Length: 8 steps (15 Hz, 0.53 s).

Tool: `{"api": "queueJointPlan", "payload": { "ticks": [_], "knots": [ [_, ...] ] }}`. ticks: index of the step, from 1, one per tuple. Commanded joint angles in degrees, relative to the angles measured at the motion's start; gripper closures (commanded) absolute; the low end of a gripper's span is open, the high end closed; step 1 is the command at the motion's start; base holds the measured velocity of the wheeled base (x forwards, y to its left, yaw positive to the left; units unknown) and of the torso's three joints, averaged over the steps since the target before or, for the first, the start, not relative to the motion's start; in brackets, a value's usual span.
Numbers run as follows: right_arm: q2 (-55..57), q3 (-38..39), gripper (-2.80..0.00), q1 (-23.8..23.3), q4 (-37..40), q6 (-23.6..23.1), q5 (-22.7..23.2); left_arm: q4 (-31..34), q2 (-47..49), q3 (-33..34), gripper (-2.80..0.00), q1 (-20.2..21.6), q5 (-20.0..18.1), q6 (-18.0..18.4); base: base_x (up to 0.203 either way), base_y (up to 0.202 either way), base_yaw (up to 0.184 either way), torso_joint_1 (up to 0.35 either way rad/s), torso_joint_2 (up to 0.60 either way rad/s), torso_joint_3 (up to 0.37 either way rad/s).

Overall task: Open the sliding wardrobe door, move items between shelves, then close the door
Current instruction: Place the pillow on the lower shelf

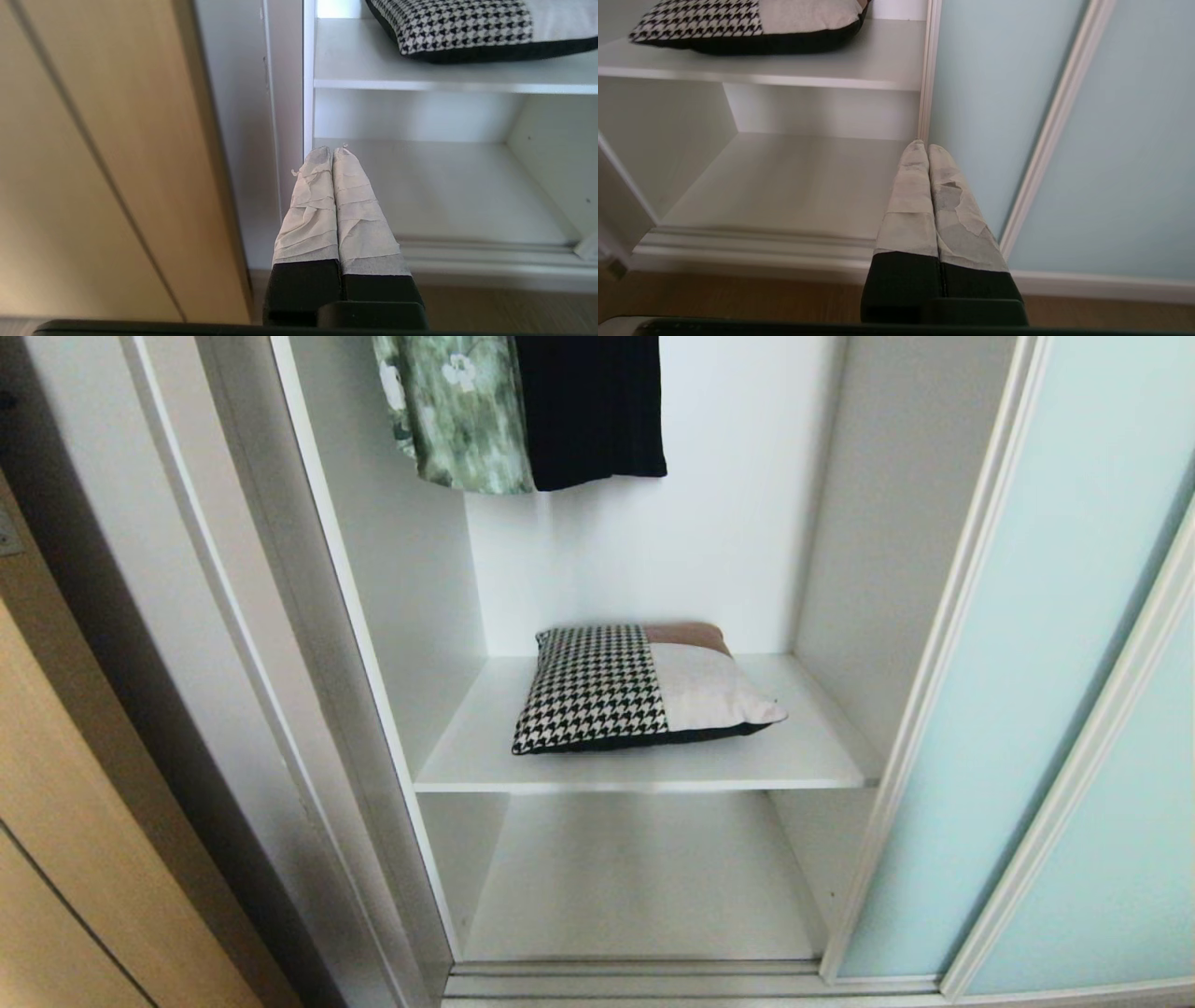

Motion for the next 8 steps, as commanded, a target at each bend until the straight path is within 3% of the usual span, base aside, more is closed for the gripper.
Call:
{"api": "queueJointPlan", "payload": {
  "ticks": [1, 3, 8],
  "knots": [
    [0.0, 0.1, 0.00, 0.0, 0.0, 0.0, 0.0, 0.0, 0.1, 0.0, 0.00, 0.1, 0.0, 0.0, 0.193, 0.000, 0.001, -0.001, 0.00, 0.002],
    [0.0, 0.0, 0.00, 0.0, 0.0, 0.0, 0.0, -0.1, 0.1, 0.0, 0.00, 0.0, 0.0, -0.1, 0.154, 0.000, 0.000, 0.005, 0.00, 0.001],
    [0.0, 0.0, 0.00, 0.0, 0.0, 0.0, 0.0, -0.1, 0.1, 0.0, 0.00, 0.0, 0.0, -0.1, 0.000, 0.000, 0.000, 0.000, 0.00, 0.000]
  ]
}}
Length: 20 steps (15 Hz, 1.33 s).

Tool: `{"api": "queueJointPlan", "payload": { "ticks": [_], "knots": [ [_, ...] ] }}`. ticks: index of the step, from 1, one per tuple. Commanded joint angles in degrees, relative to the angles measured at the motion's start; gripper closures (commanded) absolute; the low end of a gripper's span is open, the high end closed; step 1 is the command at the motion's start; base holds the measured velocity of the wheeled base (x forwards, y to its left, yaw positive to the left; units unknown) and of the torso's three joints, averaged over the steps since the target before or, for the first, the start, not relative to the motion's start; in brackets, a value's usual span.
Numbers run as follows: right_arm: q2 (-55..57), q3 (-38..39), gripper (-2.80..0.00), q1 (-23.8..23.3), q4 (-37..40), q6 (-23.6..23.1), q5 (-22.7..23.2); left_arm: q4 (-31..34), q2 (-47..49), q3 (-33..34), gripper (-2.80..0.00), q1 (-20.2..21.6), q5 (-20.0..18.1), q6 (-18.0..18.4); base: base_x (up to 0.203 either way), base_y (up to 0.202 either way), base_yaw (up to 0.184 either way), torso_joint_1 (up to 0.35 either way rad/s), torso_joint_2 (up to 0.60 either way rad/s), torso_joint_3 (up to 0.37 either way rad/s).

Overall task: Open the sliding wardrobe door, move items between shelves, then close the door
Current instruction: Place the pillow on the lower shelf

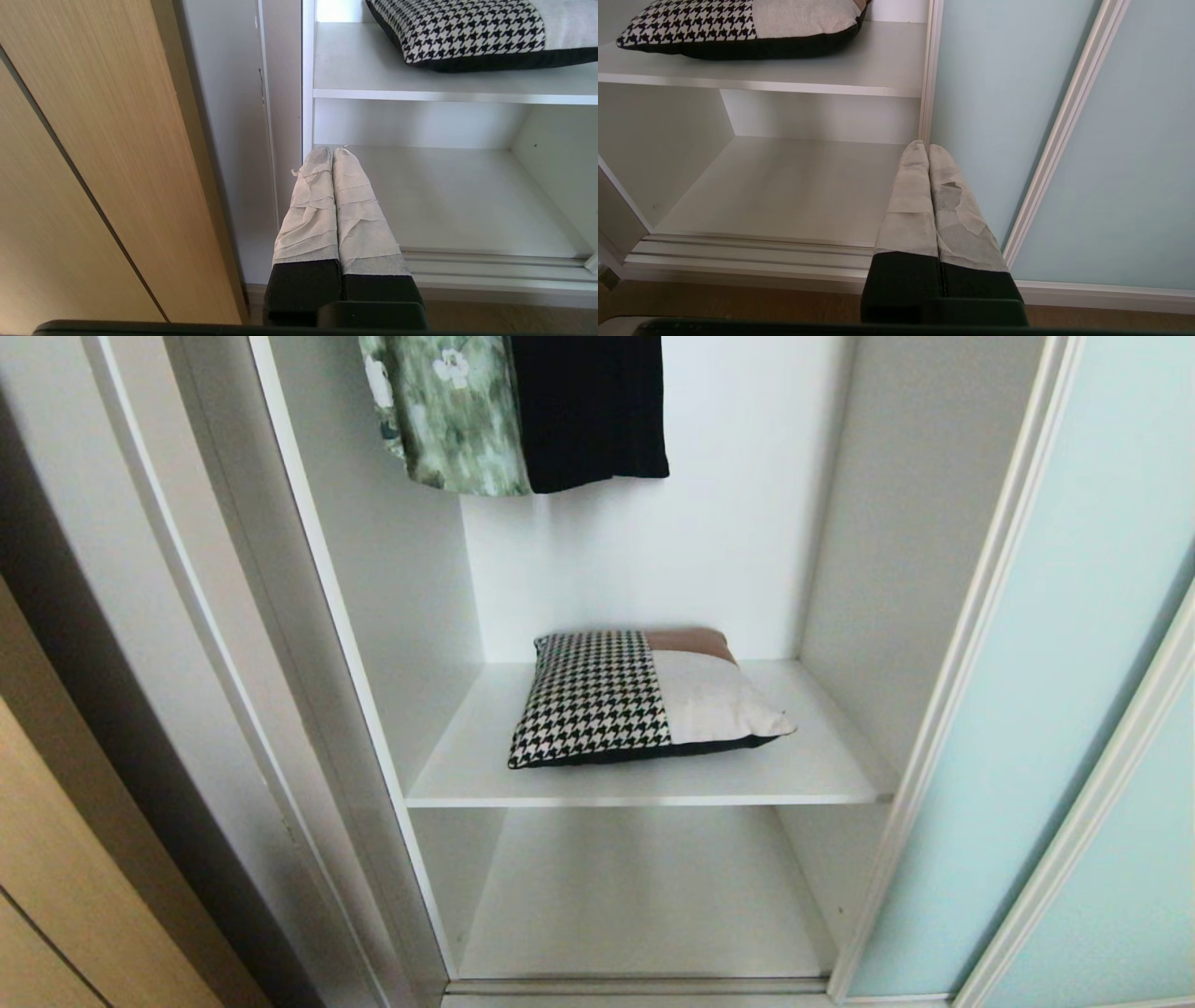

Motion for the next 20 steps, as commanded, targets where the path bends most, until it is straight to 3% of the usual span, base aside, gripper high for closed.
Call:
{"api": "queueJointPlan", "payload": {
  "ticks": [1, 16, 20],
  "knots": [
    [0.0, 0.0, 0.00, 0.0, 0.0, 0.1, 0.0, 0.0, 0.1, 0.1, 0.00, 0.0, 0.0, 0.0, 0.000, 0.000, 0.000, 0.000, 0.00, 0.000],
    [-0.1, -0.8, 0.00, 0.0, 0.1, -0.6, -1.4, 0.0, 0.1, 0.1, 0.00, 0.0, 0.0, 0.0, 0.000, 0.000, 0.000, 0.000, 0.00, 0.000],
    [9.1, -17.2, 0.00, 0.0, 5.8, -0.5, -1.0, 0.0, 0.1, 0.0, 0.00, 0.0, 0.1, 0.0, 0.000, 0.000, 0.000, 0.000, 0.00, 0.000]
  ]
}}
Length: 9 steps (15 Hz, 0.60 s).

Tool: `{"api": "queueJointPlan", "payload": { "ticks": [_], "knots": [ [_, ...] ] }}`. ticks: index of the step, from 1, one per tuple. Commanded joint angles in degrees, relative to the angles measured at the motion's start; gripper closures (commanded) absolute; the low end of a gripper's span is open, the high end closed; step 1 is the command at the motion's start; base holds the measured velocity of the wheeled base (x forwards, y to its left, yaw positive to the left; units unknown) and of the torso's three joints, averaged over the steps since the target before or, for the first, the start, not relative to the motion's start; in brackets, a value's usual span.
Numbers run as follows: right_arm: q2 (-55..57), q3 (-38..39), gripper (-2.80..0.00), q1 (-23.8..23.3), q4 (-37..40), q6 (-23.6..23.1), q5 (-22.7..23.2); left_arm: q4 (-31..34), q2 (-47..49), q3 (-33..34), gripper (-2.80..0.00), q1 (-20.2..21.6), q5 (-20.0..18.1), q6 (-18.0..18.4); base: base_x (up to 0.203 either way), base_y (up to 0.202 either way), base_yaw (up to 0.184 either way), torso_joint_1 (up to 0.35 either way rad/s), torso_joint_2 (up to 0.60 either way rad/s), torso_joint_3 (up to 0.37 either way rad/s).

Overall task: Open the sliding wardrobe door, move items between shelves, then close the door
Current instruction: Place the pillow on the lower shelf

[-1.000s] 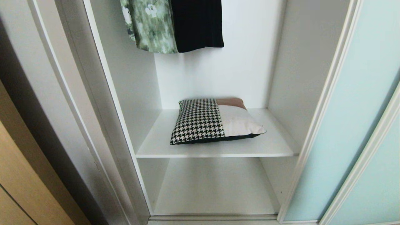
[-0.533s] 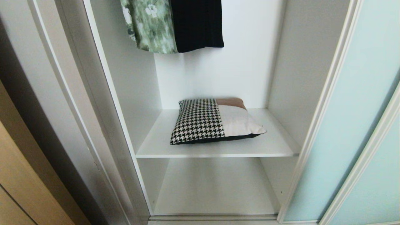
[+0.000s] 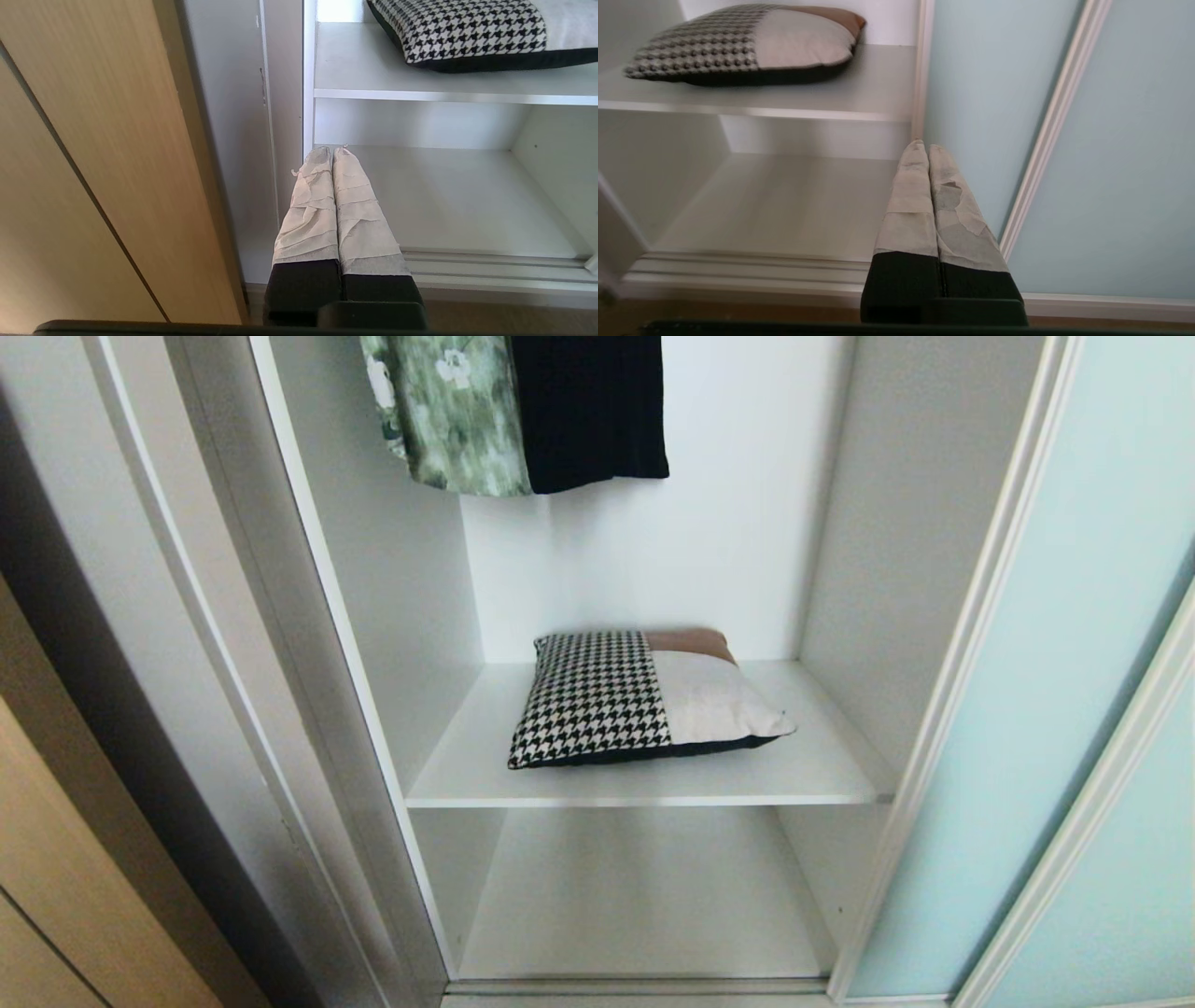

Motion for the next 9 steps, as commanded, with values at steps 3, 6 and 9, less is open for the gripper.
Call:
{"api": "queueJointPlan", "payload": {
  "ticks": [3, 6, 9],
  "knots": [
    [22.2, -19.4, 0.00, 0.0, 3.2, 0.7, 3.8, 0.0, 0.1, 0.0, 0.00, 0.0, 0.0, 0.0, 0.000, 0.000, 0.000, 0.000, 0.00, 0.000],
    [39.6, -33.1, 0.00, 0.2, 3.9, 2.4, 10.2, 0.0, 0.1, 0.1, 0.00, 0.0, 0.0, 0.0, 0.000, 0.000, 0.000, 0.000, 0.00, 0.000],
    [54.6, -46.3, 0.00, 2.6, 5.5, 4.8, 17.3, 0.0, 0.1, 0.0, 0.00, 0.0, 0.0, 0.0, 0.000, 0.000, 0.000, 0.000, 0.00, 0.000]
  ]
}}
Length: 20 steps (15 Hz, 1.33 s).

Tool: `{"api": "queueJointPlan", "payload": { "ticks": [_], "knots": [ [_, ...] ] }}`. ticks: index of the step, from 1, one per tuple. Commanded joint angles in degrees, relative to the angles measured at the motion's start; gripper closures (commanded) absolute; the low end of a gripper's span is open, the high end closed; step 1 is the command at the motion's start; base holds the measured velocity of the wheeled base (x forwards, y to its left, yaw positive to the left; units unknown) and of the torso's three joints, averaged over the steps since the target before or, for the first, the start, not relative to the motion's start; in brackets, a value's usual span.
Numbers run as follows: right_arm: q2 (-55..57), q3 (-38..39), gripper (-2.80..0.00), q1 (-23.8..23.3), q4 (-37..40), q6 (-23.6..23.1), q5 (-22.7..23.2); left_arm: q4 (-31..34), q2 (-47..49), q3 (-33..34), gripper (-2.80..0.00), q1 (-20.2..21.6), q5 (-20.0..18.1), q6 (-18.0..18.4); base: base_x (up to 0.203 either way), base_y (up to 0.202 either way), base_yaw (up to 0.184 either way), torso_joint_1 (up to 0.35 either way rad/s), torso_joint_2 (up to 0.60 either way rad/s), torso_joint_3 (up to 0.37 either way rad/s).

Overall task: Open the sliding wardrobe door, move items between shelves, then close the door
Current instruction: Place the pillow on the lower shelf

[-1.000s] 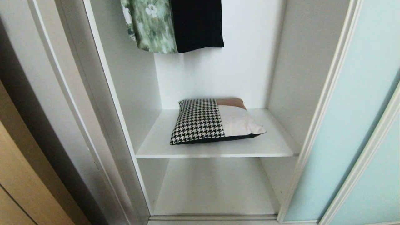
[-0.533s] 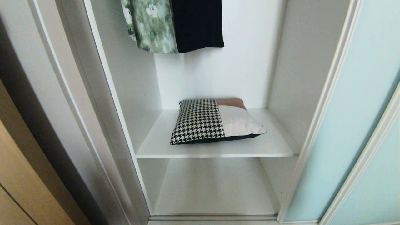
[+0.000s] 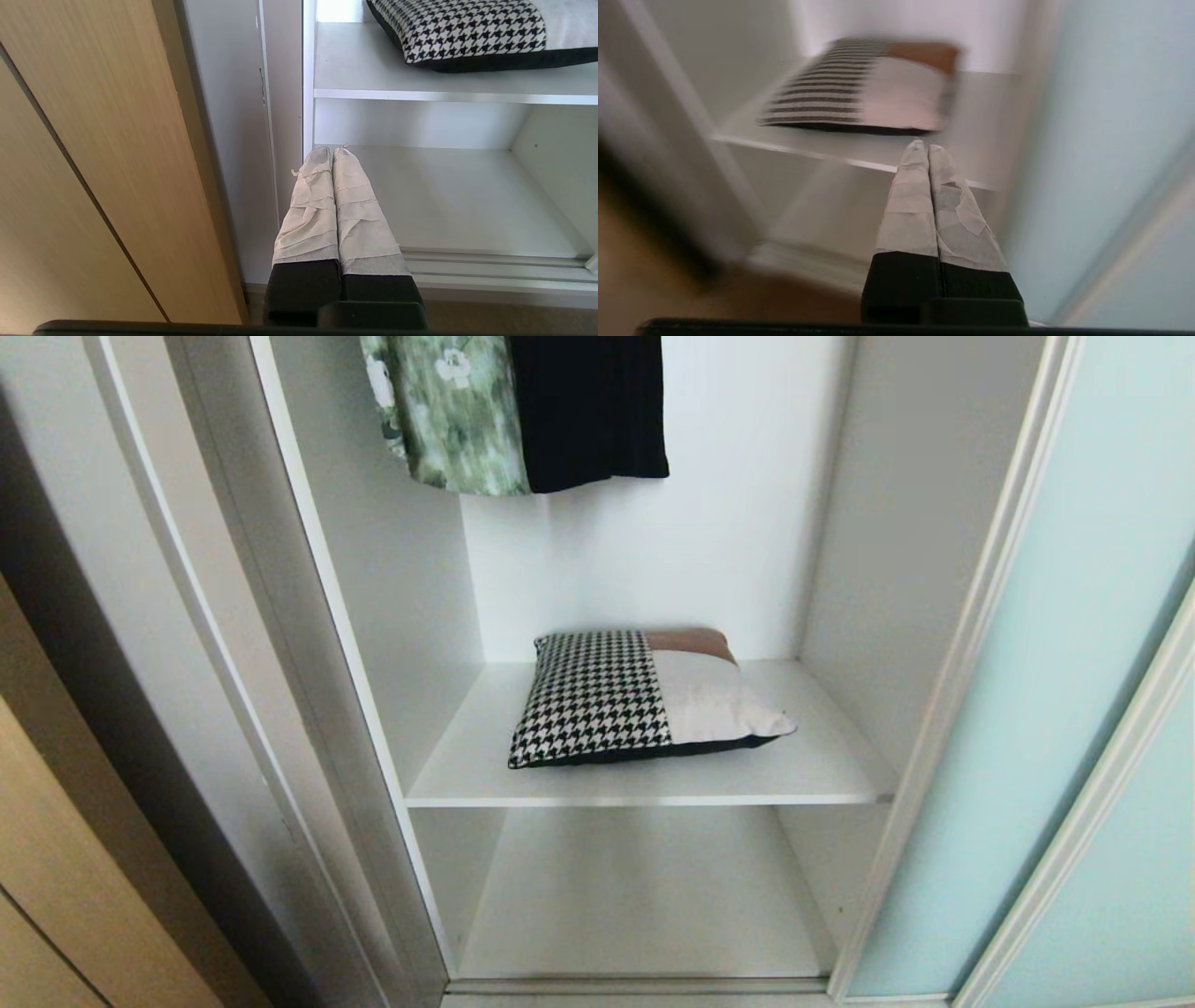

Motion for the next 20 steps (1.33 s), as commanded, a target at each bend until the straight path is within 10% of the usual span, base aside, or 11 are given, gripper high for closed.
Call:
{"api": "queueJointPlan", "payload": {
  "ticks": [1, 6, 15, 16, 20],
  "knots": [
    [17.5, -10.0, 0.00, 3.4, 1.9, 1.6, 3.9, 0.0, 0.1, 0.1, 0.00, 0.0, 0.0, 0.0, 0.000, 0.000, 0.000, 0.000, 0.00, 0.000],
    [35.1, -18.8, 0.00, 11.9, 3.7, 7.0, 6.9, 0.0, 0.1, 0.0, 0.00, 0.1, 0.0, 0.0, 0.000, 0.000, 0.000, 0.000, 0.00, 0.000],
    [67.2, -32.1, 0.00, 11.5, -0.1, 16.1, 2.8, 0.0, 0.1, 0.1, 0.00, 0.0, 0.0, 0.0, 0.000, 0.000, 0.000, 0.000, 0.00, 0.000],
    [69.9, -32.7, -2.80, 11.6, -1.2, 16.7, 1.5, 0.0, 0.1, 0.0, 0.00, 0.0, 0.0, 0.0, 0.000, 0.000, 0.000, 0.000, 0.00, 0.000],
    [79.5, -39.4, -2.80, 11.8, -3.1, 20.4, -2.7, 0.0, 0.1, 0.0, 0.00, 0.0, 0.0, 0.0, 0.000, 0.000, 0.000, 0.000, 0.00, 0.000]
  ]
}}
